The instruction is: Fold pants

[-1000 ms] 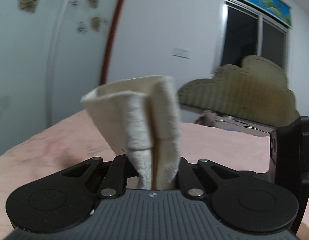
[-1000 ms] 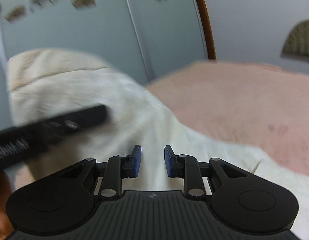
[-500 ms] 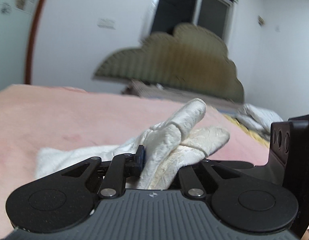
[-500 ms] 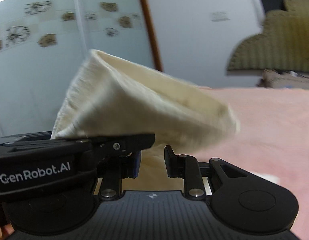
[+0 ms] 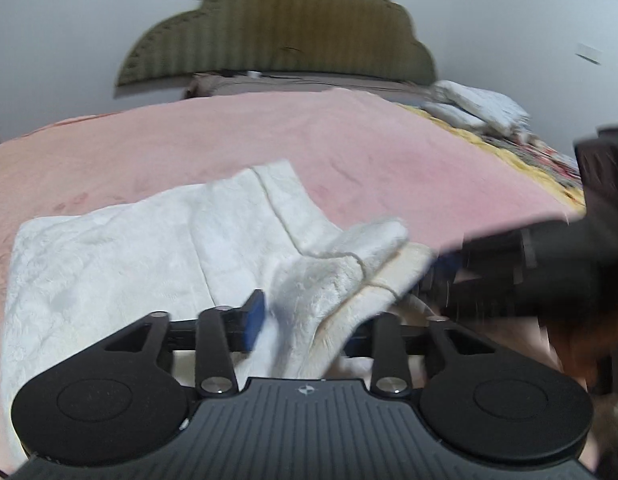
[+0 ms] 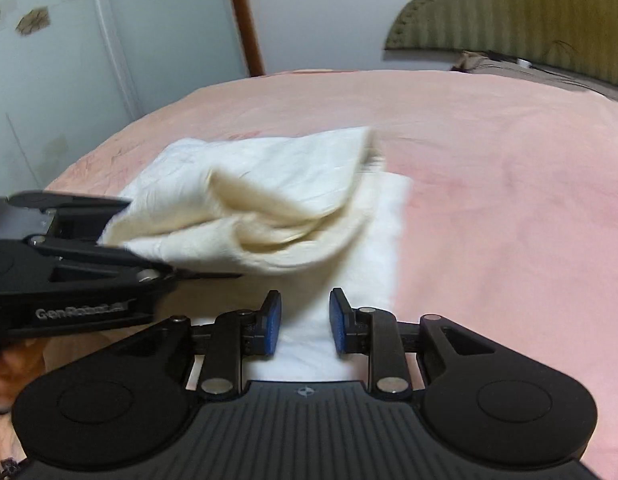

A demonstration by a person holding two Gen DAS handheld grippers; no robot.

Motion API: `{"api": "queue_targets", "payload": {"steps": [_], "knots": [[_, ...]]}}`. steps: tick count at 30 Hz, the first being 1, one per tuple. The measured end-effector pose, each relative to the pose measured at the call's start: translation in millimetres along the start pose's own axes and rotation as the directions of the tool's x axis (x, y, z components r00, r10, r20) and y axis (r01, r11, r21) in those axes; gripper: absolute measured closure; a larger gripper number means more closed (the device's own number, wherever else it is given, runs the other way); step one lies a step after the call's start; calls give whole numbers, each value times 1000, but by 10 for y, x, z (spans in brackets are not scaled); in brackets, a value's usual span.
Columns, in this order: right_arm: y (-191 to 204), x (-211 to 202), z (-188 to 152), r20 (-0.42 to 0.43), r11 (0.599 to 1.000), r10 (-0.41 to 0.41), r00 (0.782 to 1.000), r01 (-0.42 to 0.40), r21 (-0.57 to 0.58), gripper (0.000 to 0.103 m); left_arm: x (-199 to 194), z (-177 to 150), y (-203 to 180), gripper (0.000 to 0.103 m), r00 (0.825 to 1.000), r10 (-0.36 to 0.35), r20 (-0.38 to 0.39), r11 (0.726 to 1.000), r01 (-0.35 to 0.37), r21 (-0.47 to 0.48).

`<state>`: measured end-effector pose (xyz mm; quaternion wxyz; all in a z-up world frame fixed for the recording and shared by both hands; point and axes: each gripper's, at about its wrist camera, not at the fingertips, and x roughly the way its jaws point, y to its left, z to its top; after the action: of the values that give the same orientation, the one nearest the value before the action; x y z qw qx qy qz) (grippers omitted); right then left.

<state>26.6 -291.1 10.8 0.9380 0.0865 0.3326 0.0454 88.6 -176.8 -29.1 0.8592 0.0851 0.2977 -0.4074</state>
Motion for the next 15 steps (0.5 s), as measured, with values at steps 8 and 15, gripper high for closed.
{"api": "queue_targets", "payload": {"steps": [8,15], "knots": [[-30,-118,382,173,991,-7,985,-16,133,76,-446,-71,342,29,991,37,129,998,-30,-58],[289,451,361,24,999,-52,998,53,-14,58,-75,-249,486,30,957,290,-24,955,-287,71]]}}
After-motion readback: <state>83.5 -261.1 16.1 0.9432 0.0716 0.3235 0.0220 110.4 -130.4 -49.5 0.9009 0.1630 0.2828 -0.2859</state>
